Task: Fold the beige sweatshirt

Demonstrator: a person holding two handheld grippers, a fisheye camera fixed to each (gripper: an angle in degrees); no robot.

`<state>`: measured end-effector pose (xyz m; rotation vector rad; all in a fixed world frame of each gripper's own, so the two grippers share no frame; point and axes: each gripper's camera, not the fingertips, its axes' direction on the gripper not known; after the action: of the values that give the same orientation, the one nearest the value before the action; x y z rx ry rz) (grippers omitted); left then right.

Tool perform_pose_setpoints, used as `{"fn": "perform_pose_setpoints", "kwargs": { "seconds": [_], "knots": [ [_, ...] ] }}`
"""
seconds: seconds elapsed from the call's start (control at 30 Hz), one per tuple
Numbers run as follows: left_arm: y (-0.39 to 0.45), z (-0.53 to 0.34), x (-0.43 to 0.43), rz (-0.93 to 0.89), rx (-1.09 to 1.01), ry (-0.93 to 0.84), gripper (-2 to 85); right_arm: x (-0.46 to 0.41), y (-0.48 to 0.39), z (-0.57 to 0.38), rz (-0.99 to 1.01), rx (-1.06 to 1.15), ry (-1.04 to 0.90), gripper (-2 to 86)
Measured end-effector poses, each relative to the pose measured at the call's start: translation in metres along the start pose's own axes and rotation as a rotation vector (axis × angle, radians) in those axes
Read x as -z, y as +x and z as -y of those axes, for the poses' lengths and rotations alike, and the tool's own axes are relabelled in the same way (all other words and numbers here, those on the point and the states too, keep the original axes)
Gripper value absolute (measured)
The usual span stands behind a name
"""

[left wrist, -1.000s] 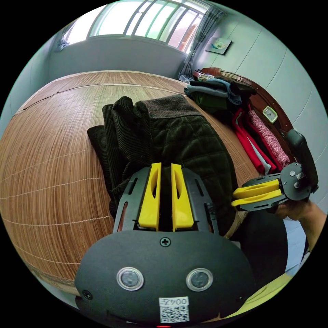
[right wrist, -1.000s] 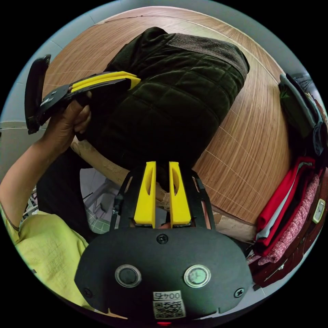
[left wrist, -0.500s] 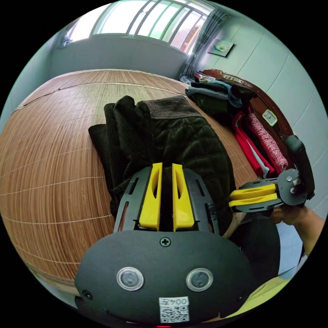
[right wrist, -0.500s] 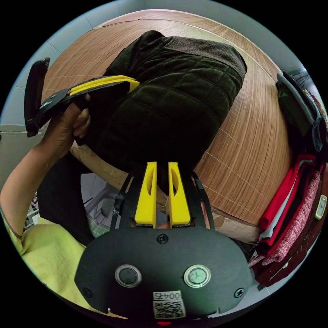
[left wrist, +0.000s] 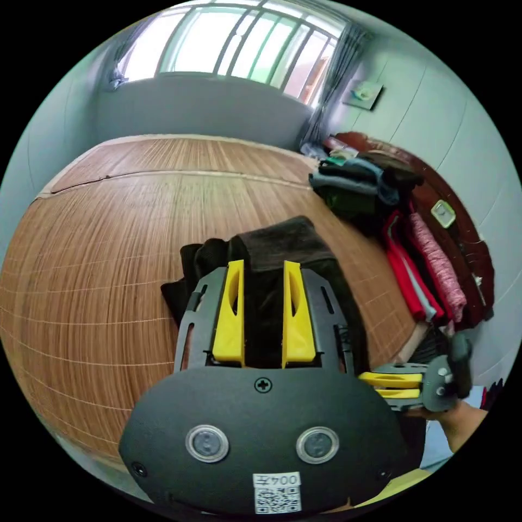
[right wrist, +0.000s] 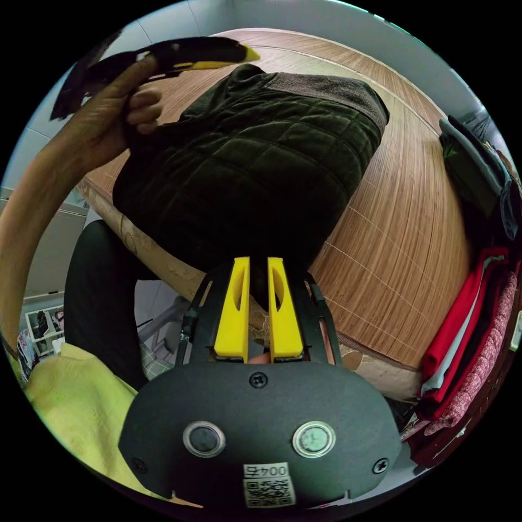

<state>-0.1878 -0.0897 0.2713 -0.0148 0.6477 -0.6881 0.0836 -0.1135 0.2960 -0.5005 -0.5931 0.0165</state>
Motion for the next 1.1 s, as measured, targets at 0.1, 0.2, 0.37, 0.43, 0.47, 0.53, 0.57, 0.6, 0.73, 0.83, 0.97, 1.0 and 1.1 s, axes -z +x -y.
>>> {"fn": "perform_pose_setpoints", "kwargs": {
  "seconds": [0.1,0.2,0.37,0.43,0.47,0.53,0.57,0.6,0.73,0.83,0.97,1.0,1.1],
  "knots": [
    [-0.019,-0.009,-0.038,0.025,0.048,-0.121,9.2,0.0,0.007,-0.004,0.037,-0.009,-0.002,6.1],
    [-0.055,-0.018,-0.039,-0.094,0.209,-0.093,6.0,-0.001,0.014,-0.008,0.078,-0.016,0.003,5.6],
    [-0.081,-0.017,-0.029,-0.334,0.329,-0.113,5.6,-0.002,0.021,-0.022,0.115,-0.036,0.032,4.8],
    [-0.062,-0.019,-0.001,-0.301,0.227,-0.108,6.7,-0.002,0.018,-0.027,0.099,-0.04,0.045,4.8],
    [-0.045,-0.029,0.023,-0.246,0.153,-0.086,6.7,-0.003,0.016,-0.03,0.09,-0.043,0.051,4.8],
    [-0.021,-0.058,0.055,-0.201,0.074,-0.028,6.8,-0.003,0.015,-0.034,0.088,-0.053,0.063,5.0],
    [-0.008,-0.082,0.068,-0.182,0.042,0.014,6.6,-0.003,0.015,-0.038,0.094,-0.063,0.074,5.1],
    [-0.001,-0.094,0.07,-0.168,0.026,0.025,6.5,-0.003,0.016,-0.04,0.098,-0.069,0.081,5.2],
    [0.019,-0.151,0.04,-0.056,-0.055,-0.018,4.4,0.017,0.024,-0.07,0.168,-0.09,0.167,6.2],
    [0.016,-0.162,0.04,-0.048,-0.013,0.031,2.6,0.035,0.039,-0.116,0.201,-0.169,0.279,8.1],
    [0.012,-0.164,0.039,-0.06,-0.016,0.017,1.1,0.023,0.031,-0.159,0.133,-0.153,0.281,9.8],
    [0.012,-0.164,0.039,-0.062,-0.018,0.018,1.1,0.021,0.028,-0.161,0.118,-0.143,0.279,9.9],
    [0.006,-0.167,0.04,-0.081,-0.003,0.017,0.7,0.012,0.009,-0.163,0.037,-0.11,0.276,10.6]
  ]
}}
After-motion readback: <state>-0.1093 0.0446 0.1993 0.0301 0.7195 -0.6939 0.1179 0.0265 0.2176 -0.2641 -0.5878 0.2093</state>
